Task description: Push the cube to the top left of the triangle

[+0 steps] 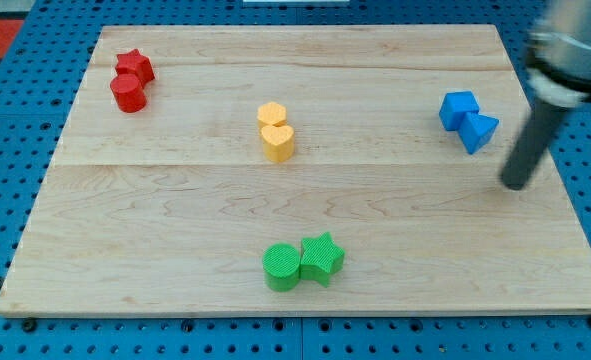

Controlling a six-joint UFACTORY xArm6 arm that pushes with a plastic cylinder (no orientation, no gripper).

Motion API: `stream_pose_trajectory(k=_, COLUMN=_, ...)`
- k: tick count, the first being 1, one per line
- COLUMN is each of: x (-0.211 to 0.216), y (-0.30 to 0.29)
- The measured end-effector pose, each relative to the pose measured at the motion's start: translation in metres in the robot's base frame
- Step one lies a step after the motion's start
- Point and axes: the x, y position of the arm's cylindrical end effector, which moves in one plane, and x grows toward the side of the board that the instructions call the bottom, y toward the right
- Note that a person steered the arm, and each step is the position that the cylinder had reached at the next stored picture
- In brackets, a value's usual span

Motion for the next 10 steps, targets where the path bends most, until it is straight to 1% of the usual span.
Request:
stream_pose_trajectory(k=1, x=-0.043, y=0.045)
stream_pose_trajectory(k=2, x=-0.090, y=0.014)
stream_pose_trajectory(k=3, x=-0.080, y=-0.062)
stream_pose_trajectory(k=4, x=-0.089, y=-0.122)
stream_pose_trajectory(k=5, x=-0.089, y=-0.044)
stream_pose_trajectory(k=6, x=-0.090, y=0.010)
stream_pose_trajectory(k=7, x=-0.133, y=-0.052)
stream_pose_trajectory(k=8, x=-0.149, y=-0.125)
stream_pose_trajectory(k=9, x=-0.145, y=-0.149)
stream_pose_trajectory(k=10, x=-0.148, y=-0.207)
